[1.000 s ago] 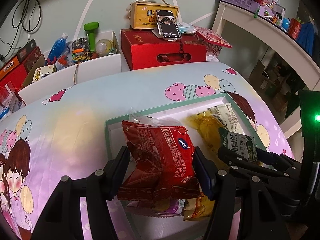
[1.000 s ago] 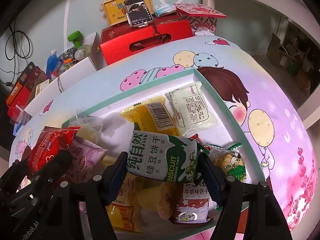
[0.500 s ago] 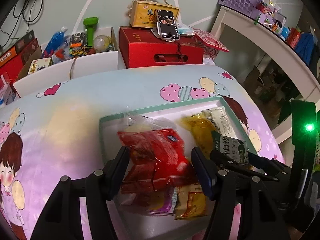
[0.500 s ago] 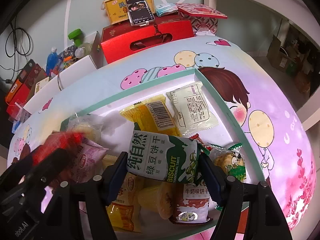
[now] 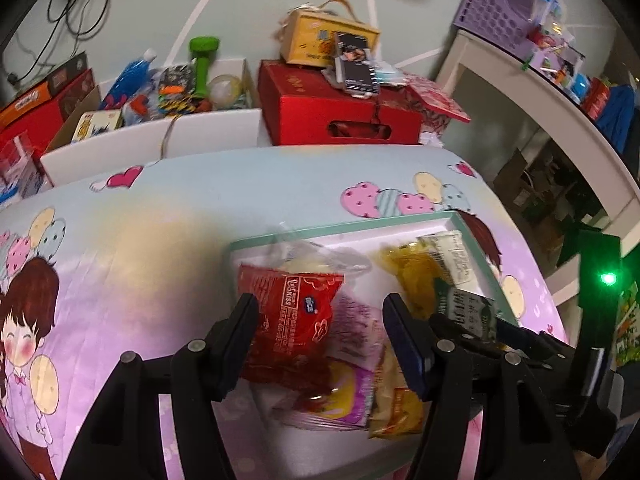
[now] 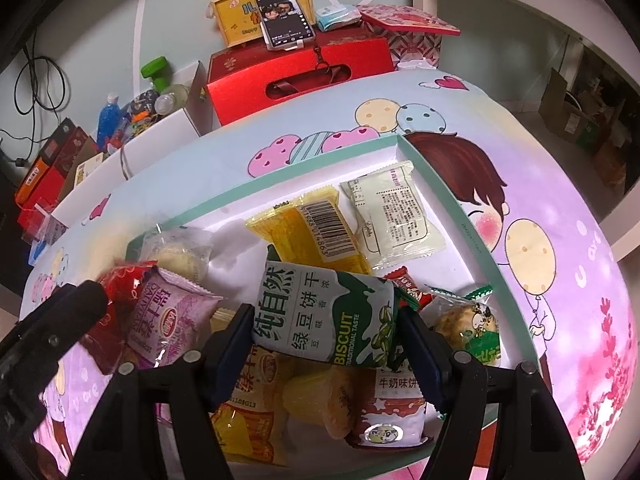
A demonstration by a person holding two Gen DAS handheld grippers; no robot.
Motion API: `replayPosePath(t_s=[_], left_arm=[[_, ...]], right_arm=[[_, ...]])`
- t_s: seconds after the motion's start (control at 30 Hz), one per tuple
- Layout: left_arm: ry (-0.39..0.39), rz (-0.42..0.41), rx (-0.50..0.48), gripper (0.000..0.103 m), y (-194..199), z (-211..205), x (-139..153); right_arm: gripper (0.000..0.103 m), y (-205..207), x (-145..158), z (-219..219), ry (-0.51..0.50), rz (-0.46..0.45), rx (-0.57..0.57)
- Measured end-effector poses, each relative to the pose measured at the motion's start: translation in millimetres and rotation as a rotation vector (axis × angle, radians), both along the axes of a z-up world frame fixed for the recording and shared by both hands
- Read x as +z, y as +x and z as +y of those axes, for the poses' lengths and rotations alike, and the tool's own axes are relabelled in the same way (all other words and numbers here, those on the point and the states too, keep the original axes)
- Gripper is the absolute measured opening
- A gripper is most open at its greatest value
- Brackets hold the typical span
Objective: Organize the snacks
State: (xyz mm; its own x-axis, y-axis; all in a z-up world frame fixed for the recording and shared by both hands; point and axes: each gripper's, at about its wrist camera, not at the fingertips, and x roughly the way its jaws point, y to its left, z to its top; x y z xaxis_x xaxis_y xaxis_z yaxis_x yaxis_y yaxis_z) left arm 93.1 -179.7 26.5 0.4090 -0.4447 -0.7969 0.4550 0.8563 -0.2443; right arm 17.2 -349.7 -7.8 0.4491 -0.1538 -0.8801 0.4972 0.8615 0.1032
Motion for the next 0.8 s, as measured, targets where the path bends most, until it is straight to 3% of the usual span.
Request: replayPosePath(t_s=[0.17,0.47,0.5,0.53,0.57,0.8], left_arm=[[-0.007,0.029,0.039,0.066,8,10,-9],[-0.018,0.011,0.078,0.066,9,23,-1],[-0.01,0.008,0.089,0.069,10,25,-1],[-0.003,0.006,0.097,0.082,10,26,-2],[0.007,0.001,0.11,0.089,10,29,-2],[0.12,-0.042,0.173,0.091,7,44,-8]], right_arm=[[0.084,1,-2,-1,0.012,-0.002,0.001],[0.086,1,-1,-1,0.002,-0.006,0.01],[0.09,1,-1,-1,0.001,-0.007,0.01],[0.103,1,-1,-1,-0.001,-0.008,0.009],[0.103,0,0,0,-0.006,-0.01,0.009],[0.103,-1,5,4,-0.031,-0.015,0.012]])
